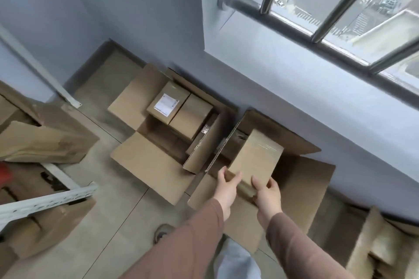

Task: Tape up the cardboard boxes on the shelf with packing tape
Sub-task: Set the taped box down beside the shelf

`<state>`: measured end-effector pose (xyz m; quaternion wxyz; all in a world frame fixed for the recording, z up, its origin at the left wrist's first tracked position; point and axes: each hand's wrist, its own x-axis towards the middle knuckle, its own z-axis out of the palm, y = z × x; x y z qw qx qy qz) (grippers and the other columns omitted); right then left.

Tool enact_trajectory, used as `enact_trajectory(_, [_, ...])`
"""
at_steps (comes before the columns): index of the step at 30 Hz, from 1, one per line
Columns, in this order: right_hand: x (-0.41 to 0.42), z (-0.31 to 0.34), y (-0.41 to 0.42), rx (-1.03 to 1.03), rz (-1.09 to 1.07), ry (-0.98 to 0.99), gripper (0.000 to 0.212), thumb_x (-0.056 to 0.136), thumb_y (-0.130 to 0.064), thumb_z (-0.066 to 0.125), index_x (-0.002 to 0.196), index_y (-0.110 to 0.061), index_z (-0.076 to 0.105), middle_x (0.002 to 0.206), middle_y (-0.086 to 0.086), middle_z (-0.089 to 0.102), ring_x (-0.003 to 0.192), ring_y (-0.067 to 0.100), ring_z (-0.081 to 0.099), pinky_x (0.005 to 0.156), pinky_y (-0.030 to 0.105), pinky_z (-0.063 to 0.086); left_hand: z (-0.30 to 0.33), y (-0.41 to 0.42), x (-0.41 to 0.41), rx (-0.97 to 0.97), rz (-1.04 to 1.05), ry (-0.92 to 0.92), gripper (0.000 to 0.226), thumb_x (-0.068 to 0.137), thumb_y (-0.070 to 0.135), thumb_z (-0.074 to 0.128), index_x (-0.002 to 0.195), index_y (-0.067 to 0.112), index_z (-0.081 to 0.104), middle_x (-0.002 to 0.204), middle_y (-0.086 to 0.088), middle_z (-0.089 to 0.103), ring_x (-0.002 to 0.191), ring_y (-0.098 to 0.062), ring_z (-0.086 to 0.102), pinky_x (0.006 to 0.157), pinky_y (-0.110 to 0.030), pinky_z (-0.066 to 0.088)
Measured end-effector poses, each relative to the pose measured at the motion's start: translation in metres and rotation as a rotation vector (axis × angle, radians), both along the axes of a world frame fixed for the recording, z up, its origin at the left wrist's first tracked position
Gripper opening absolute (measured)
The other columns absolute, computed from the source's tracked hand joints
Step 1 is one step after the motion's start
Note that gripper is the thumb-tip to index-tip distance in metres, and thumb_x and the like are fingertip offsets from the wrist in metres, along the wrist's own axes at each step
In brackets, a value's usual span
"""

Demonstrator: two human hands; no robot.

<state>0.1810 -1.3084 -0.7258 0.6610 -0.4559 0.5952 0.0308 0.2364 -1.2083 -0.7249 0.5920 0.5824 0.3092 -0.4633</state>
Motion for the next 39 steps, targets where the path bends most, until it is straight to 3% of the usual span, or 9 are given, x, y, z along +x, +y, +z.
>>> enact_trajectory(3, [0.015, -0.044, -0.009, 0.005, 0.017, 0.006, 0.044, 0.095, -0.013, 0.071, 0.136, -0.019, 0.055, 0.128, 0.004, 0.069, 0.119, 0.026, 0.065, 0.113, 0.050, 0.045, -0.044, -0.016, 0.010, 0.009, 0.121, 0.061, 0.079, 0.102, 0.032, 0.063, 0.161, 0.035, 0.011, 0.149, 0.001, 0.047, 0.122, -0.016, 0.055, 0.105, -0.033, 0.045])
enact_trajectory(6, [0.026, -0.091, -0.016, 0.016, 0.015, 0.011, 0.049, 0.094, -0.014, 0.073, 0.139, -0.017, 0.053, 0.130, 0.005, 0.068, 0.121, 0.027, 0.065, 0.113, 0.050, 0.045, -0.090, -0.029, 0.021, 0.024, 0.185, 0.084, 0.090, 0.102, 0.034, 0.062, 0.164, 0.023, -0.001, 0.165, -0.006, 0.031, 0.145, -0.023, 0.041, 0.122, -0.041, 0.031])
enact_trajectory(9, [0.036, -0.126, -0.018, 0.003, 0.028, 0.025, 0.063, 0.093, -0.013, 0.074, 0.150, -0.013, 0.044, 0.134, 0.008, 0.066, 0.124, 0.028, 0.062, 0.114, 0.050, 0.044, -0.125, -0.035, 0.027, 0.033, 0.209, 0.078, 0.081, 0.103, 0.032, 0.060, 0.163, 0.014, 0.010, 0.162, -0.009, 0.036, 0.136, -0.015, 0.043, 0.122, -0.036, 0.031])
enact_trajectory(20, [0.055, -0.205, -0.017, -0.063, 0.069, 0.079, 0.048, 0.093, 0.002, 0.068, 0.133, -0.010, 0.044, 0.131, 0.013, 0.055, 0.120, 0.026, 0.057, 0.114, 0.046, 0.044, -0.221, -0.034, 0.049, 0.118, 0.198, 0.100, 0.061, 0.108, 0.024, 0.052, 0.161, 0.013, 0.024, 0.155, -0.011, 0.045, 0.142, -0.026, 0.044, 0.120, -0.043, 0.034])
enact_trajectory(23, [0.055, -0.210, -0.017, -0.068, 0.098, 0.092, 0.041, 0.094, 0.003, 0.065, 0.129, -0.010, 0.048, 0.133, 0.015, 0.058, 0.119, 0.027, 0.060, 0.111, 0.043, 0.045, -0.231, -0.033, 0.051, 0.137, 0.187, 0.141, 0.057, 0.108, 0.027, 0.051, 0.159, 0.012, 0.029, 0.137, -0.012, 0.056, 0.124, -0.029, 0.055, 0.101, -0.038, 0.051])
enact_trajectory(25, [0.054, -0.207, -0.021, -0.056, 0.131, 0.094, 0.045, 0.095, 0.002, 0.064, 0.136, -0.008, 0.050, 0.136, 0.015, 0.059, 0.121, 0.026, 0.059, 0.106, 0.038, 0.045, -0.227, -0.032, 0.051, 0.134, 0.164, 0.168, 0.050, 0.108, 0.031, 0.050, 0.152, 0.010, 0.039, 0.106, -0.006, 0.056, 0.101, -0.025, 0.056, 0.079, -0.030, 0.055])
enact_trajectory(27, [0.054, -0.195, -0.026, -0.017, 0.174, 0.103, 0.054, 0.097, -0.002, 0.064, 0.147, -0.010, 0.047, 0.141, 0.011, 0.058, 0.117, 0.020, 0.056, 0.099, 0.029, 0.039, -0.215, -0.032, 0.052, 0.101, 0.135, 0.197, 0.048, 0.108, 0.033, 0.050, 0.147, 0.007, 0.045, 0.095, -0.001, 0.052, 0.103, -0.024, 0.056, 0.089, -0.031, 0.054])
enact_trajectory(32, [0.058, -0.144, -0.026, 0.003, 0.247, 0.083, 0.071, 0.097, -0.022, 0.069, 0.159, -0.017, 0.034, 0.160, 0.002, 0.042, 0.145, 0.019, 0.040, 0.117, 0.031, 0.030, -0.166, -0.023, 0.049, -0.010, 0.114, 0.193, 0.063, 0.105, 0.039, 0.053, 0.156, 0.008, 0.034, 0.158, -0.012, 0.041, 0.143, -0.028, 0.046, 0.114, -0.038, 0.042])
enact_trajectory(39, [0.072, 0.005, 0.000, 0.007, 0.338, -0.006, 0.070, 0.097, -0.034, 0.069, 0.158, -0.024, 0.037, 0.162, 0.000, 0.038, 0.147, 0.022, 0.037, 0.106, 0.032, 0.029, -0.013, 0.029, 0.049, -0.089, 0.089, 0.095, 0.069, 0.106, 0.045, 0.049, 0.162, 0.012, 0.023, 0.166, -0.010, 0.029, 0.153, -0.023, 0.032, 0.123, -0.038, 0.029])
